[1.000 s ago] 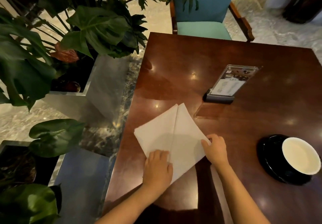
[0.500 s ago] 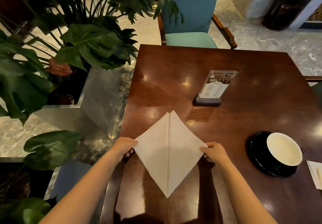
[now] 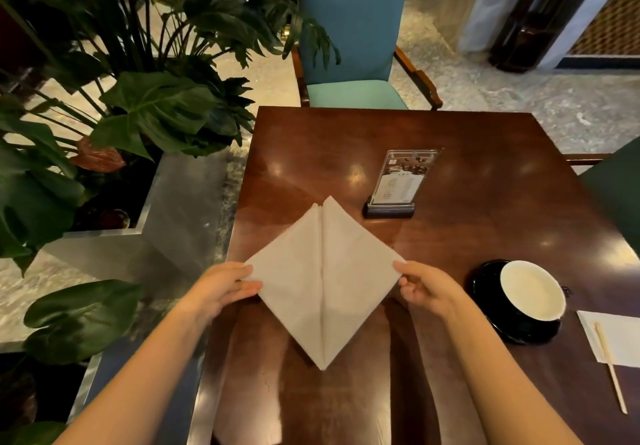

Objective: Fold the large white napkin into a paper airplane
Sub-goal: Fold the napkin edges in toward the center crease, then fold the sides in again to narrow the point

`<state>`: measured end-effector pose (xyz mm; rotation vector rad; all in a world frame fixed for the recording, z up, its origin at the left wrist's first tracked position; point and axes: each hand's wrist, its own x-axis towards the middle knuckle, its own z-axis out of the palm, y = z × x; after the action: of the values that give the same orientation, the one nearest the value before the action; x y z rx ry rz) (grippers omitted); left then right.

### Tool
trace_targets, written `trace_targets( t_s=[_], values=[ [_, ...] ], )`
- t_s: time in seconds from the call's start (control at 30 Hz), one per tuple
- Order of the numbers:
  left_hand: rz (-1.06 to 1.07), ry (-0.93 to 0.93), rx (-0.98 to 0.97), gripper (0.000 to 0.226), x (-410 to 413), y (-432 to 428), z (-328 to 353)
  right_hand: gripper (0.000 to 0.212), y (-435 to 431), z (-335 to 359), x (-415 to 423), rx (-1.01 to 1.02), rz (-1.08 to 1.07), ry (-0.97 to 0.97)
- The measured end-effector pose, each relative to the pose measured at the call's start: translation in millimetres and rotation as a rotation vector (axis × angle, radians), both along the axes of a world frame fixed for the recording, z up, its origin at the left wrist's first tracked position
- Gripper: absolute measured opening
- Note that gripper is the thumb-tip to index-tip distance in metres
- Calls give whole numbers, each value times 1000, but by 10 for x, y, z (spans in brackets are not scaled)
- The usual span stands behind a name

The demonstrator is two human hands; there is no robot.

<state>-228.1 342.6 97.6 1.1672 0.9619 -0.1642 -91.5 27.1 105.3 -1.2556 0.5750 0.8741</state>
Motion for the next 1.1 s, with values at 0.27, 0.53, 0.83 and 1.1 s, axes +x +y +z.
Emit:
trace_targets(
  t_s=[0.27,0.53,0.83,1.1],
  values=[
    [-23,-224,255,12,314,10,575,5,41,458,283,43,147,-293],
    [-143,-343,718,7,41,-107,426,11,-2,456,-15,-251,288,-849],
    [-529,-92,924,20,-775,-426,-583,15,-401,-664,-728,-748,641,-900],
    [-609,13,1135,26,-207,-616,-534,10,140,-605,-487,-893,603,-1010]
  ],
)
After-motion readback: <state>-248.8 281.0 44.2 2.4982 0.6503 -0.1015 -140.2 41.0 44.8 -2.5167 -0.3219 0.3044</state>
